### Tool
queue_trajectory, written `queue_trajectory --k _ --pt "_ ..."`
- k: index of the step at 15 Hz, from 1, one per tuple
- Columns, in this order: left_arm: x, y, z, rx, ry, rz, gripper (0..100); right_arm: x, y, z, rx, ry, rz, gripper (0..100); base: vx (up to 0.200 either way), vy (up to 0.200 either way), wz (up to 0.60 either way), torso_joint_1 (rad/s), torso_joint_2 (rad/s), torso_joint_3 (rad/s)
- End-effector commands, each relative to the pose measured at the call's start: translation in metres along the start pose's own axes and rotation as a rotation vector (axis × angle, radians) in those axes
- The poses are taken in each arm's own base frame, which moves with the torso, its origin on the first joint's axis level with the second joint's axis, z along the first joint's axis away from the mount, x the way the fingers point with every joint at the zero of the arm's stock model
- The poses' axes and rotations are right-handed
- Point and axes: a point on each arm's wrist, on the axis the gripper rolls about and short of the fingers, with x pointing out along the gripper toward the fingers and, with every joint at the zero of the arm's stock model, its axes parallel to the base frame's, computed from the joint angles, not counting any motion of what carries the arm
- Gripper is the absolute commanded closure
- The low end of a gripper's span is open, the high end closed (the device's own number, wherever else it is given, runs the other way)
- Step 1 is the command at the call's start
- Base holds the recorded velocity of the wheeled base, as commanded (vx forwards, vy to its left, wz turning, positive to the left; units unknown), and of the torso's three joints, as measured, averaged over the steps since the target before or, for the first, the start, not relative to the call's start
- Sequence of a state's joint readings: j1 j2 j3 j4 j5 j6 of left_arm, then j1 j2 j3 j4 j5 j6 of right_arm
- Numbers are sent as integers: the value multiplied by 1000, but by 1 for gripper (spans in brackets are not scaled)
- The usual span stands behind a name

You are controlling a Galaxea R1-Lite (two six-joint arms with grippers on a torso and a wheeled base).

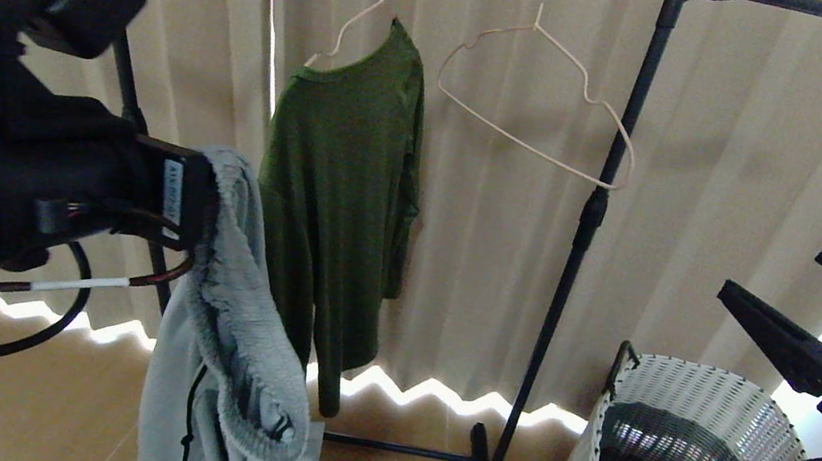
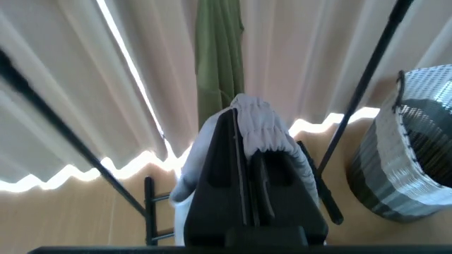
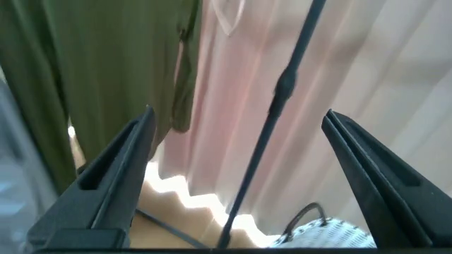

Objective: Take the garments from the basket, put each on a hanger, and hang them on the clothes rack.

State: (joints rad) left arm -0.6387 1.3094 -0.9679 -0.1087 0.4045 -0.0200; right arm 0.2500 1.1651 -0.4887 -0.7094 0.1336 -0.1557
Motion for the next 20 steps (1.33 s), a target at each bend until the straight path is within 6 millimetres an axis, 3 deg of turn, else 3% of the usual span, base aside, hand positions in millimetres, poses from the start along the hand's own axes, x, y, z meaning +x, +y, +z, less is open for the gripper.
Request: queue_trajectory --k 1,6,15,20 --pt "-37 16 -2 -26 -64 -2 100 0 -2 -3 -13 25 -15 0 0 0 0 71 -119 -305" --pt "-61 35 0 -26 -129 49 100 -1 -5 -13 -37 132 -76 0 0 0 0 111 -492 -319" --pt "-60 40 -21 76 -66 93 100 0 -6 -8 -25 264 -64 0 0 0 0 173 -482 -303" --pt "-61 40 -27 89 -57 91 100 -7 -7 6 4 499 -26 0 0 0 0 203 -492 -286"
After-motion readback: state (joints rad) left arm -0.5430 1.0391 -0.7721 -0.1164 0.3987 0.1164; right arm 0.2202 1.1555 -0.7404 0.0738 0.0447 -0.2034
